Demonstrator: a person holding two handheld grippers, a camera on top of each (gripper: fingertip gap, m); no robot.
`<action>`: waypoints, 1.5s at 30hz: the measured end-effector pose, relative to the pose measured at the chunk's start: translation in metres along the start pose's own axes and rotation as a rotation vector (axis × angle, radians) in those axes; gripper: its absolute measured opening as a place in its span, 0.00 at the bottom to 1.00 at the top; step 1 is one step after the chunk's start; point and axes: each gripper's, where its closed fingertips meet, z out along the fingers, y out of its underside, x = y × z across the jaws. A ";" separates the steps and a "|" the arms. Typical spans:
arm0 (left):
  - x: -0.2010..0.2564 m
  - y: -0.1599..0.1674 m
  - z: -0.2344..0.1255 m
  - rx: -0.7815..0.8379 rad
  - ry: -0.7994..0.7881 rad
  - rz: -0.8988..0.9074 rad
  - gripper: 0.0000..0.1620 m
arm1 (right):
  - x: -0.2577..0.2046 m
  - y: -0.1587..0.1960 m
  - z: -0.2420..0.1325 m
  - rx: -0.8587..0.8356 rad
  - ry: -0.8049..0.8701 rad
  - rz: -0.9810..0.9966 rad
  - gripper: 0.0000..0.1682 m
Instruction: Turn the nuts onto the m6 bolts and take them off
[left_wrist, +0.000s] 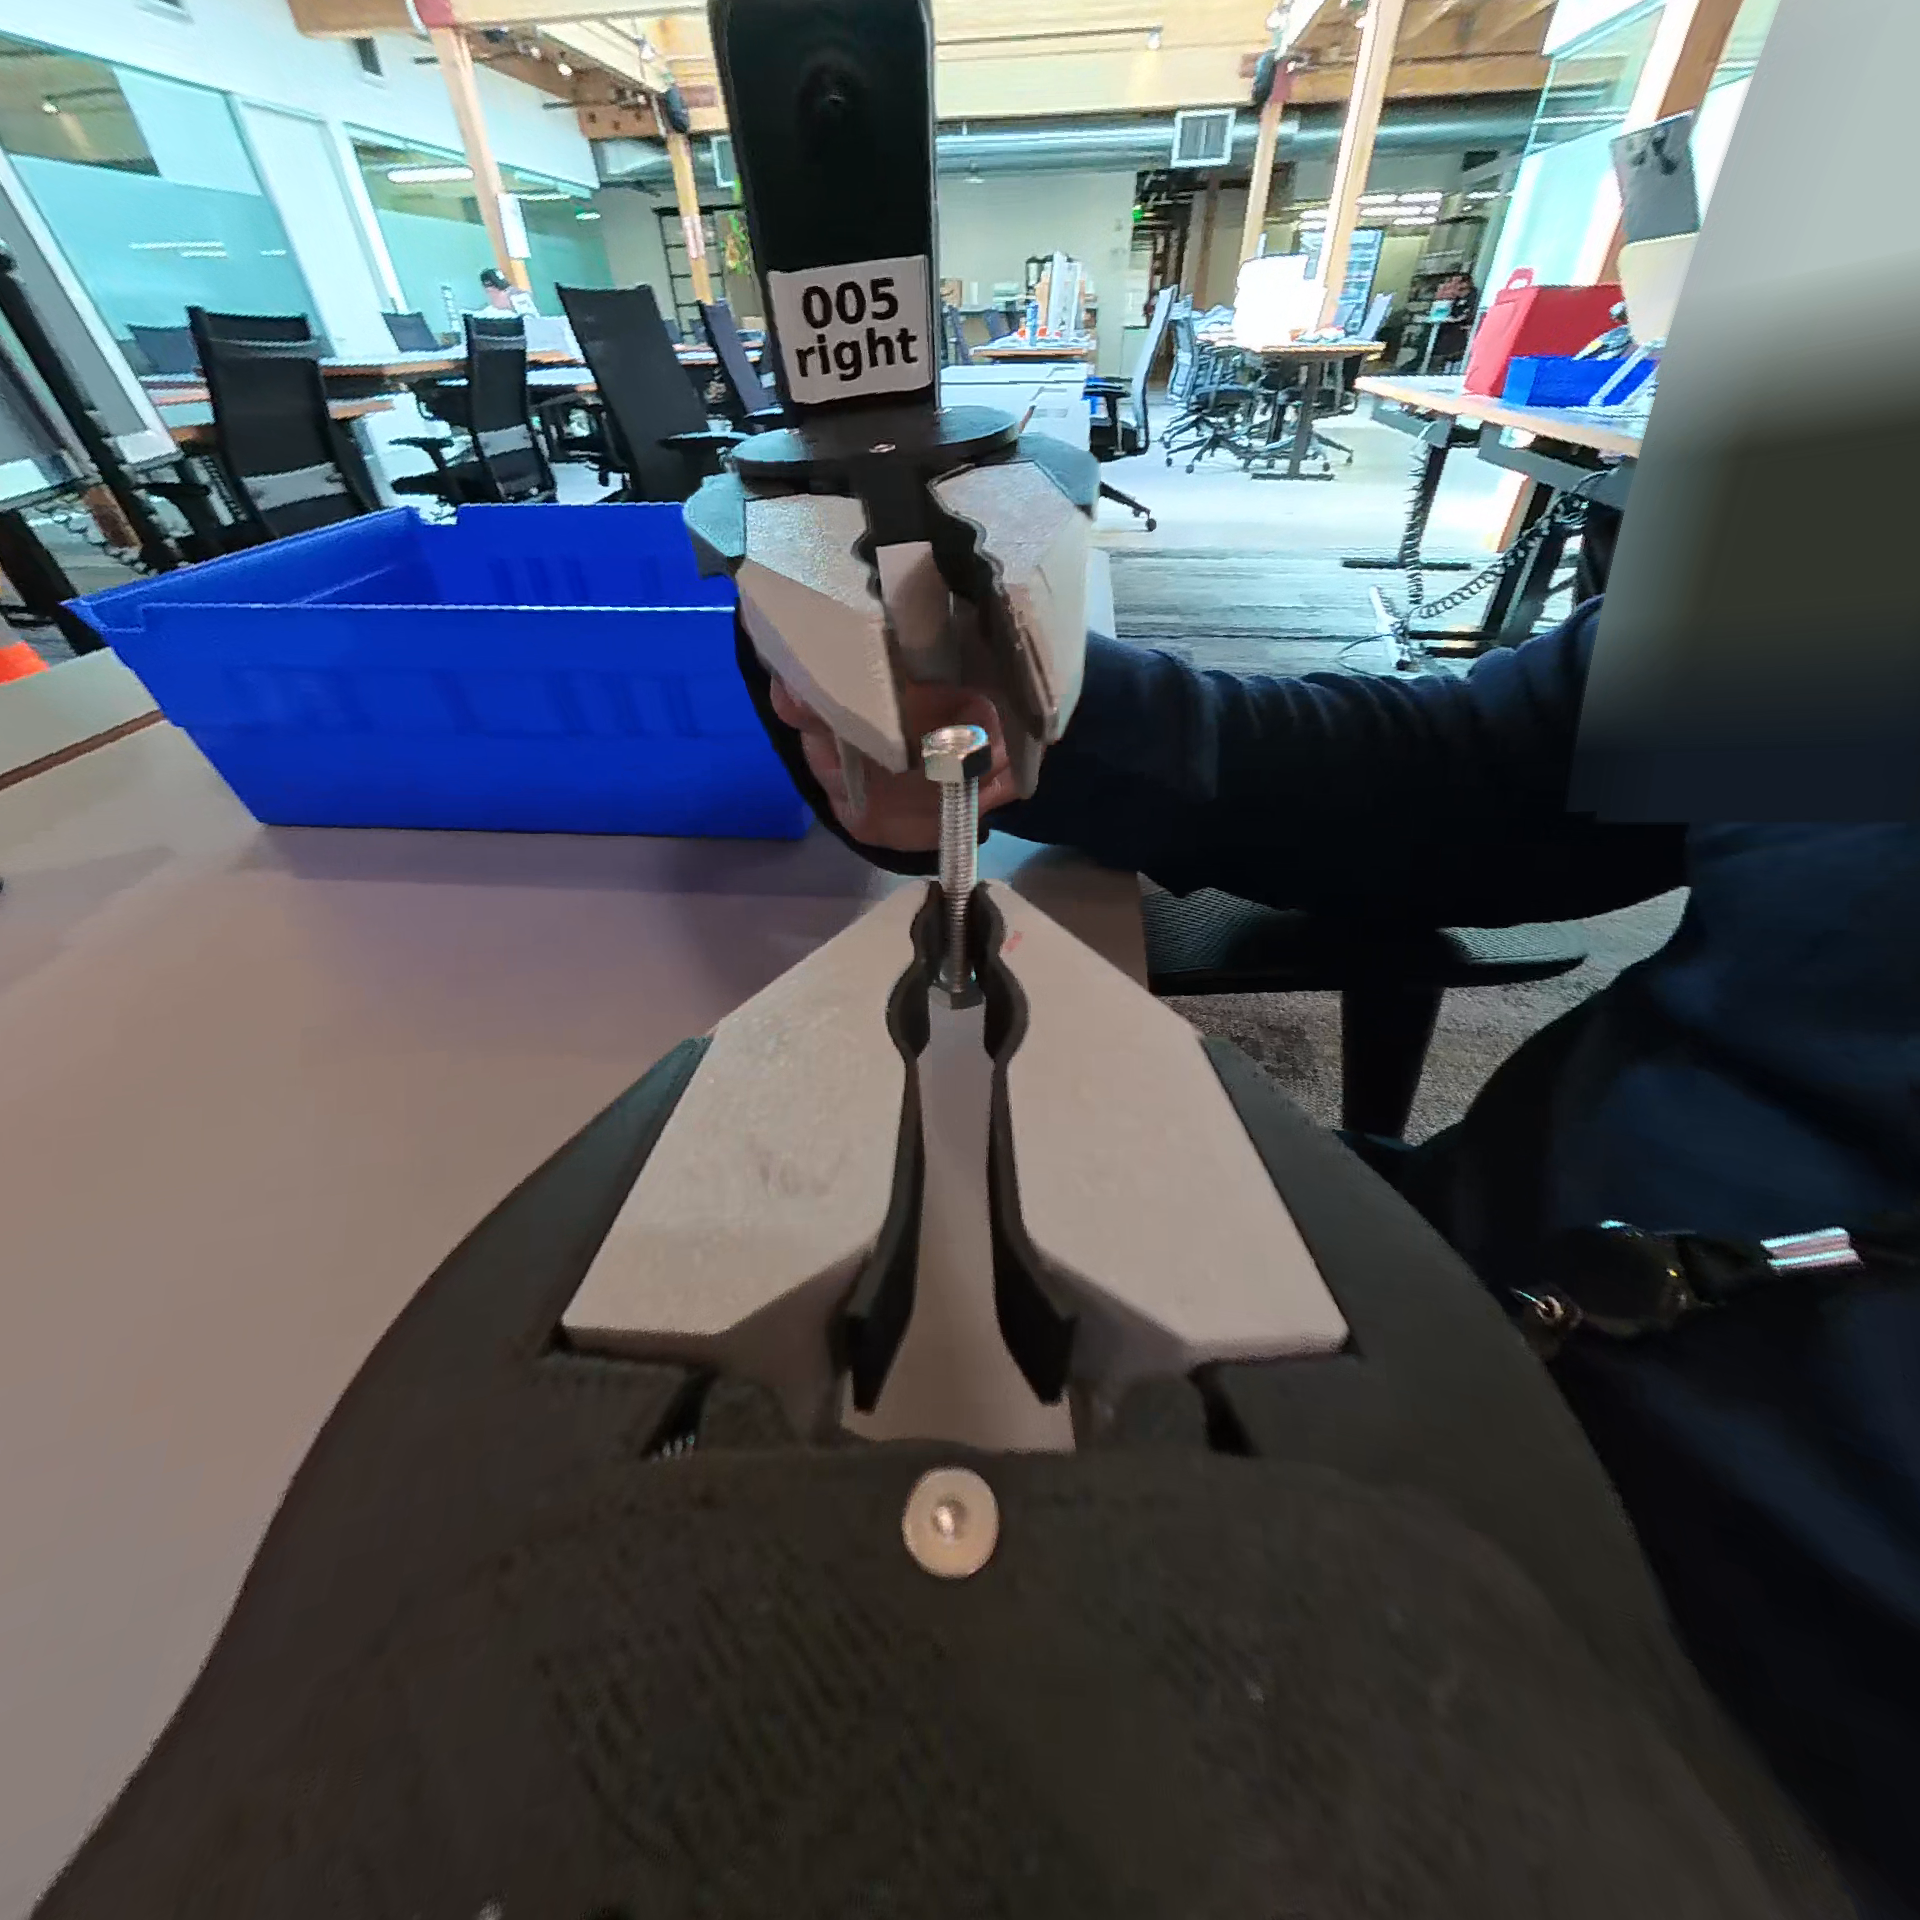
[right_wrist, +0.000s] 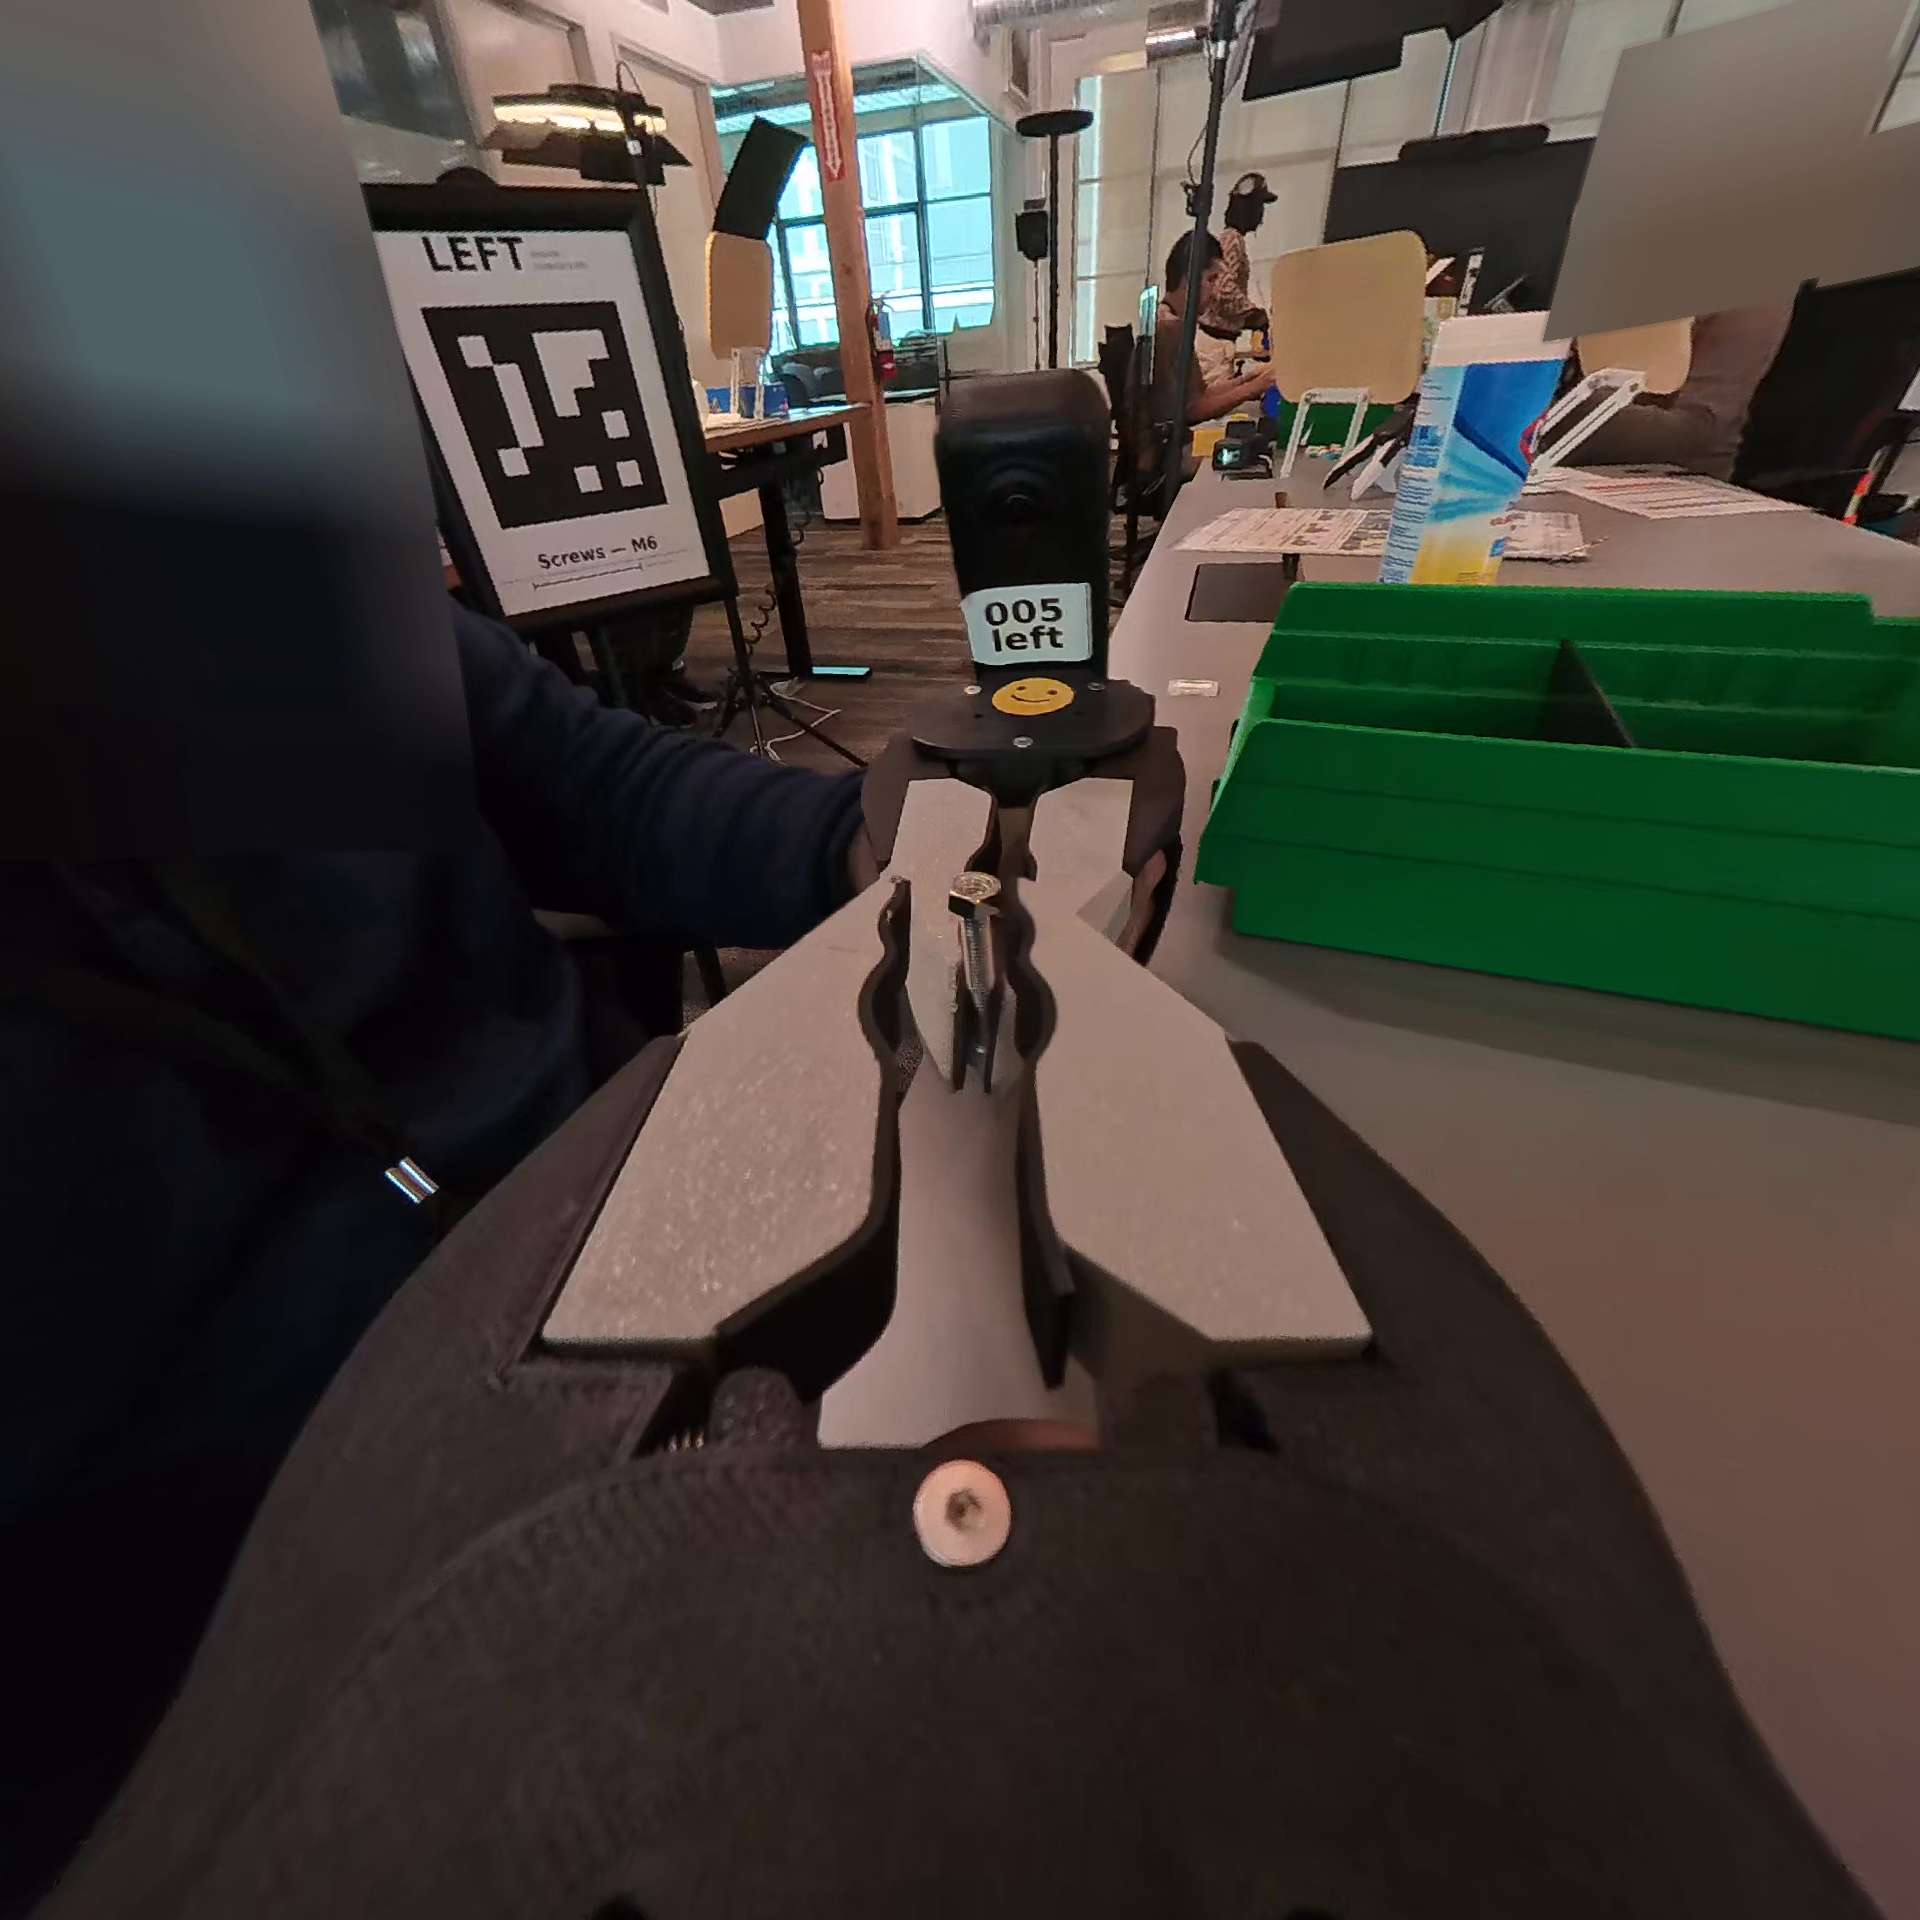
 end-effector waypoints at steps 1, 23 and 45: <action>0.001 0.000 0.000 0.001 0.008 0.002 0.02 | -0.001 0.000 0.001 -0.002 0.000 -0.009 0.08; -0.059 0.004 -0.002 -0.064 -0.527 0.044 0.02 | 0.054 0.003 -0.004 -0.035 0.416 -0.012 0.04; -0.043 0.001 0.002 -0.011 -0.356 -0.032 0.01 | 0.040 -0.001 -0.009 0.013 0.308 -0.019 0.10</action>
